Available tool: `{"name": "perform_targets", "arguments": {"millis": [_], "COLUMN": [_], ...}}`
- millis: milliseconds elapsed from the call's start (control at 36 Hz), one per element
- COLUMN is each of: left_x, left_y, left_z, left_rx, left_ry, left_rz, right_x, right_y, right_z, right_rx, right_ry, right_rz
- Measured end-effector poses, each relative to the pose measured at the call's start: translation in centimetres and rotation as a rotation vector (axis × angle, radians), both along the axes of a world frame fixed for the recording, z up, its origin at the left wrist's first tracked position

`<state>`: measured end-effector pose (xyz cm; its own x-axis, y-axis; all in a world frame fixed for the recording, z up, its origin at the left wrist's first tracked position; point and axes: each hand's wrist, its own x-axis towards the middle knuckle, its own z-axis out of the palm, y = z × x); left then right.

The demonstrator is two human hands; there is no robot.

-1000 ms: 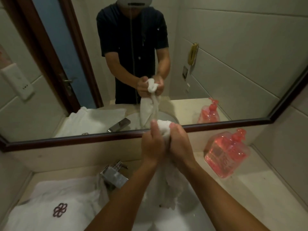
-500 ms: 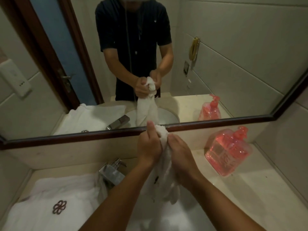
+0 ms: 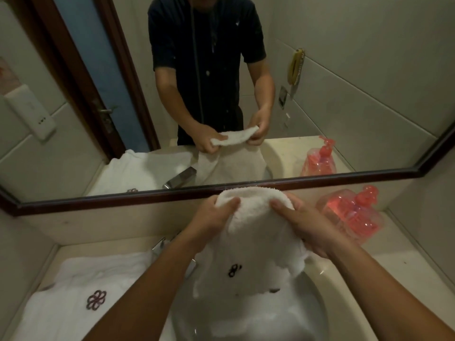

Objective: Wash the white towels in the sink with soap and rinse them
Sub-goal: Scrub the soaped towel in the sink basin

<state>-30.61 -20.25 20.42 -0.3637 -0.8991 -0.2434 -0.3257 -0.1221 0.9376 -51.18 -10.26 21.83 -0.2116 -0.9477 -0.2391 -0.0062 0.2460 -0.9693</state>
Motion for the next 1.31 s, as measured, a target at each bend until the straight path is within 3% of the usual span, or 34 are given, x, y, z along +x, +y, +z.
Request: {"name": "perform_targets", "arguments": {"millis": [111, 194, 278, 361, 444, 611, 750, 833, 917, 1056, 1167, 1306], "left_x": [0.6, 0.7, 0.7, 0.9, 0.7, -3.7, -5.5, -5.7, -6.6, -5.7, -6.0, -6.4], "left_y": [-0.4, -0.2, -1.0, -1.7, -1.9, 1.6, 0.9, 1.1, 2.9, 1.2, 4.0, 1.5], "left_z": [-0.6, -0.6, -0.8, -0.6, -0.2, -0.2, 0.1, 0.2, 0.5, 1.4, 0.3, 1.3], "left_rx": [-0.028, -0.076, -0.336, -0.552, -0.704, -0.472, -0.329, -0.26, -0.309, -0.23, -0.222, -0.226], "left_ry": [-0.001, -0.036, -0.149, -0.327, -0.437, 0.047, 0.126, 0.132, 0.133, 0.135, 0.125, 0.126], "left_rz": [0.078, 0.053, -0.024, -0.082, 0.007, 0.095, 0.335, 0.282, 0.196, 0.3, 0.22, 0.311], "right_x": [-0.8, -1.4, -2.2, -1.5, 0.9, 7.8, 9.8, 9.3, 6.8, 9.0, 6.6, 8.5], "right_y": [0.7, 0.4, -0.8, -2.0, -2.7, -4.0, -1.9, -1.5, -3.9, -1.2, -2.8, -1.3], "right_z": [-1.4, -2.5, -3.9, -3.2, -1.3, 0.3, -0.6, -0.6, 0.8, -0.3, -1.1, -0.1], "right_rx": [0.07, 0.038, -0.015, -0.092, -0.095, -0.142, -0.247, -0.273, -0.17, -0.205, -0.151, -0.136], "right_ry": [0.483, 0.631, 0.754, 0.71, 0.459, 0.056, 0.122, 0.181, 0.201, 0.215, 0.335, 0.218], "right_rz": [0.181, 0.203, 0.122, 0.001, -0.148, -0.297, -0.279, -0.302, -0.422, -0.236, -0.353, -0.281]}}
